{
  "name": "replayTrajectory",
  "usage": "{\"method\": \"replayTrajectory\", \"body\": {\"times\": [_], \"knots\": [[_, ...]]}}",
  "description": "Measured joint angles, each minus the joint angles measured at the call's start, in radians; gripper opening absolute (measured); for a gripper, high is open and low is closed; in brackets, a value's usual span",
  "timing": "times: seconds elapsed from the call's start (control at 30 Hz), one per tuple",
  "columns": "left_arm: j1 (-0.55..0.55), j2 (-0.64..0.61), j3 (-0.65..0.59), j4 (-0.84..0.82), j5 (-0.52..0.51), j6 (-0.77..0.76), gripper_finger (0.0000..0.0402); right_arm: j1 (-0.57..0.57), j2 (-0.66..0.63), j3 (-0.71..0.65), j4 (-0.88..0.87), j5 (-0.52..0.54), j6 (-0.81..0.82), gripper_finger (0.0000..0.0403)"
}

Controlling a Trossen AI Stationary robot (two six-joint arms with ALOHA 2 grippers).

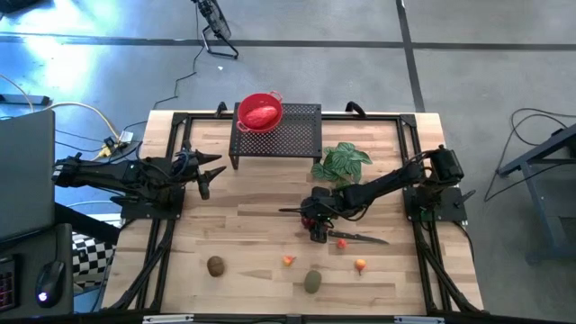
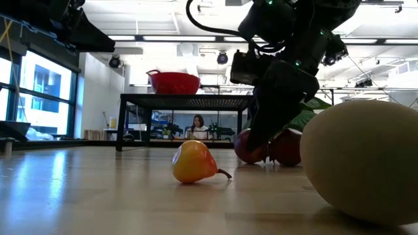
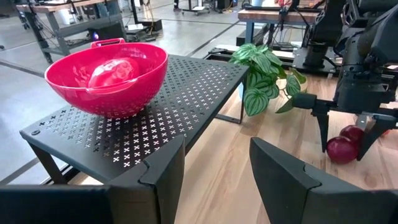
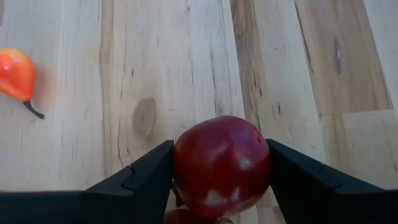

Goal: Pick & Place Fruit
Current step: Put the left red pomegranate in the red strainer bowl on the shelf

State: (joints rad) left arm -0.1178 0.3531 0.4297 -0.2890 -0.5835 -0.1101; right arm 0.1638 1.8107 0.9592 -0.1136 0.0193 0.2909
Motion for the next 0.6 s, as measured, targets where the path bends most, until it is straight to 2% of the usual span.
{"method": "replayTrajectory", "body": {"times": [0.37, 0.6], "knots": [[0.0, 0.0, 0.0, 0.0, 0.0, 0.0, 0.0175, -0.002, -0.018, 0.0, 0.013, -0.026, 0.0, 0.0229], [0.0, 0.0, 0.0, 0.0, 0.0, 0.0, 0.0175, -0.013, -0.095, 0.0, 0.029, -0.019, -0.01, 0.0229]]}}
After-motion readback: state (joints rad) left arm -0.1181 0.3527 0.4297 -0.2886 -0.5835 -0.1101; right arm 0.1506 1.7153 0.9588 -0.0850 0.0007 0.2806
